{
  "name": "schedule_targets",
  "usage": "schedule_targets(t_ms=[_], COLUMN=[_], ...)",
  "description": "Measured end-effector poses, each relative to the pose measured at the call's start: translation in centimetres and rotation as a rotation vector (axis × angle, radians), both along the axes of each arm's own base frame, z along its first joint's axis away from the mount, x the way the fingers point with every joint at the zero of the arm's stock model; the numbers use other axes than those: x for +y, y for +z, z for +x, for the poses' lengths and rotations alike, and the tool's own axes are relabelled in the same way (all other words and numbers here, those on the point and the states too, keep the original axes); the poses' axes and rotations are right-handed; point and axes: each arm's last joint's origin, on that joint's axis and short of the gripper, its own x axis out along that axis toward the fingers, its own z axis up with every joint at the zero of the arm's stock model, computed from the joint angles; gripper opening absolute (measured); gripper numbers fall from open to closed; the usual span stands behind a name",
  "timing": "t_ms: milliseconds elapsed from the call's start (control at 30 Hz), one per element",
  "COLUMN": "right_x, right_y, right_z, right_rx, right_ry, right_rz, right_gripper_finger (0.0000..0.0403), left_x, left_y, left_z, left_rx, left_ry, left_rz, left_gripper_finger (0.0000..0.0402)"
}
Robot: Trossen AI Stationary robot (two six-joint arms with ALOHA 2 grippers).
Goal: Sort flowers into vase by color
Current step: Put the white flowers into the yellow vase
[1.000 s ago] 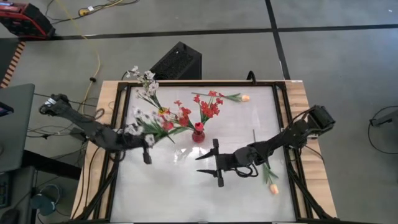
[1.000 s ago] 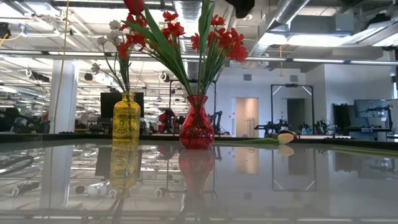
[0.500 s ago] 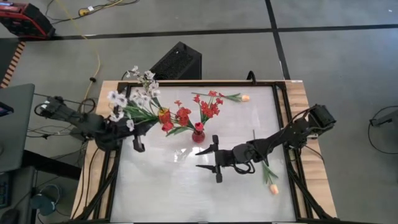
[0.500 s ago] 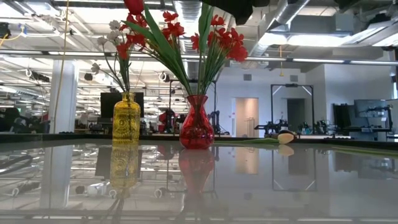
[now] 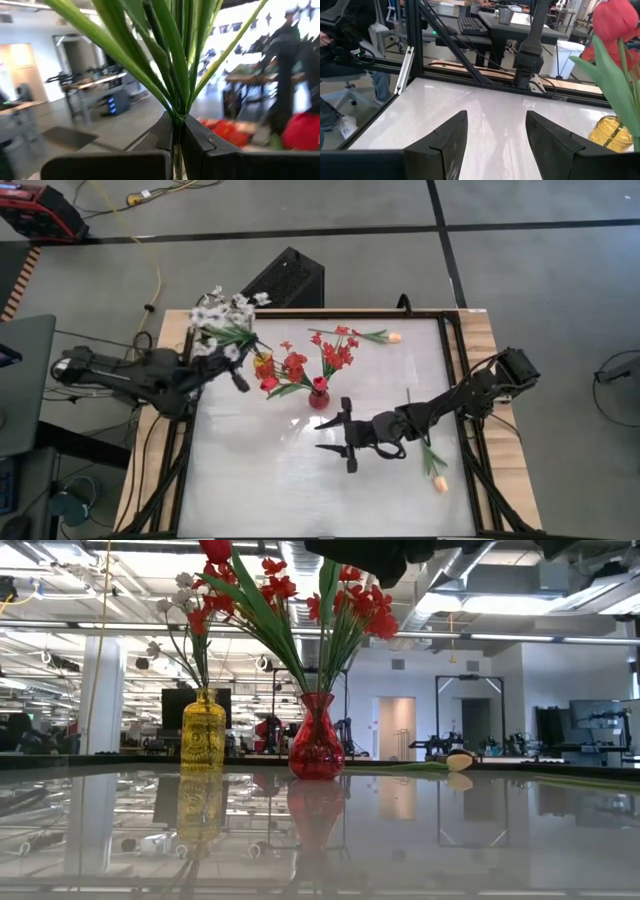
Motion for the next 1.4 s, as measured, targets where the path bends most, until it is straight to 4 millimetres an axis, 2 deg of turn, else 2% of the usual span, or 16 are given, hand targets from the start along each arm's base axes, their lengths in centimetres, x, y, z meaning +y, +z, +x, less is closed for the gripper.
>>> schedule_targets(t_ms=[267,567,833,1100,1400], right_x=[0.0,-0.2,-0.2,-0.3,0.1], right_y=[-0.4,-0.5,-0.6,-1.1,-1.2], right_z=[-0.1,0.0,0.0,-0.1,-0.3], right_rx=[0.039,0.049,0.056,0.110,0.123], right_ry=[-0.003,-0.008,-0.009,-0.016,-0.009], right_rz=[0.004,0.002,-0.001,0.021,0.026], right_gripper_finger=[0.0226,0.0226,0.0226,0.0226,0.0226], left_x=[2.2,4.1,4.7,4.8,5.3], left_y=[-1.8,-4.1,-5.5,-5.8,-7.9], left_z=[1.1,2.1,3.3,3.0,2.9], left_rx=[0.161,0.305,0.389,0.391,0.400], left_ry=[0.140,0.212,0.219,0.227,0.235], left_rz=[0.000,-0.070,-0.098,-0.110,-0.151], left_gripper_finger=[0.0000,0.0000,0.0000,0.0000,0.0000])
